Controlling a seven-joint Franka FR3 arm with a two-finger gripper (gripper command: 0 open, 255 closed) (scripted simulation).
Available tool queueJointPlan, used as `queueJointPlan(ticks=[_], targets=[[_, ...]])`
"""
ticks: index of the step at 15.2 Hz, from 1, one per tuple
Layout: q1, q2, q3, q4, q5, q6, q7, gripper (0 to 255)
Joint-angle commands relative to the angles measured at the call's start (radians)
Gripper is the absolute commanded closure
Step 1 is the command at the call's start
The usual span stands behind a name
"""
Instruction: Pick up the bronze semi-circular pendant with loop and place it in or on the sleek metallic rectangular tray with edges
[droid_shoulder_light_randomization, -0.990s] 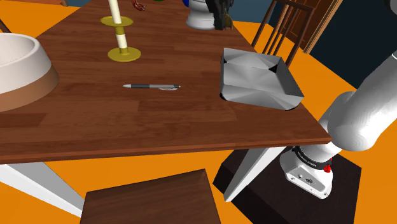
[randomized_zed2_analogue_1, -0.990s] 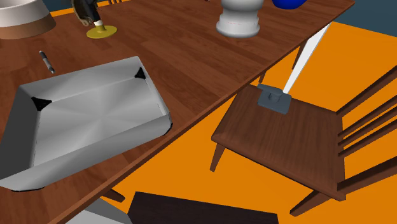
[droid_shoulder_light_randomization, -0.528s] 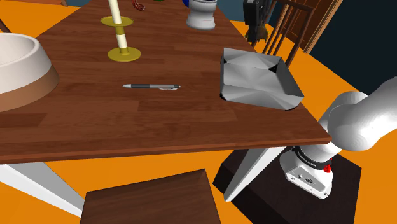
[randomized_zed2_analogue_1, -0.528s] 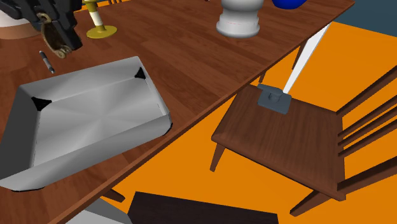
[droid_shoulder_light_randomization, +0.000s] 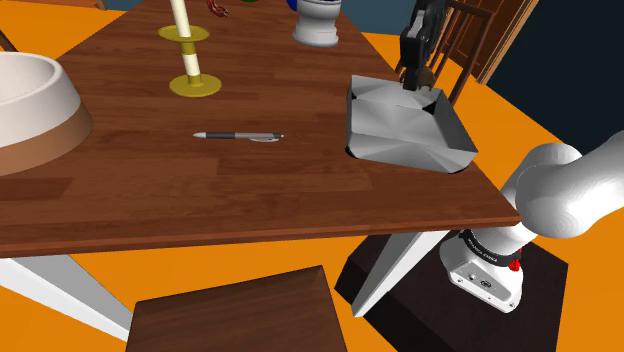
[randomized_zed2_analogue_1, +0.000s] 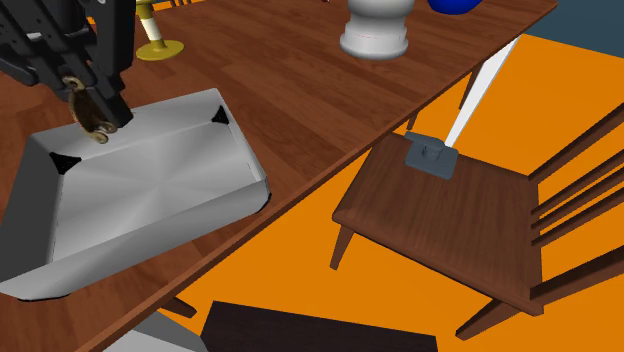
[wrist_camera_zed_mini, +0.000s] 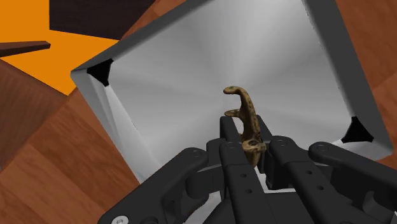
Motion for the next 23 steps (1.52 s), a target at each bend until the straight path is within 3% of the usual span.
queueJointPlan(ticks=[1,5,13,14,19,23], targets=[[0.002,-0.012,-0.001,-0.041,0.003,0.029,-0.004,255],[0.007,-0.033,0.003,-0.121,0.01,0.089,-0.007,255],[0.007,-0.033,0.003,-0.12,0.01,0.089,-0.007,255],[0.007,-0.033,0.003,-0.12,0.01,0.089,-0.007,0],[0.007,-0.033,0.003,-0.12,0.01,0.089,-0.007,0],[-0.005,0.039,0.009,0.067,-0.007,-0.028,0.012,0]])
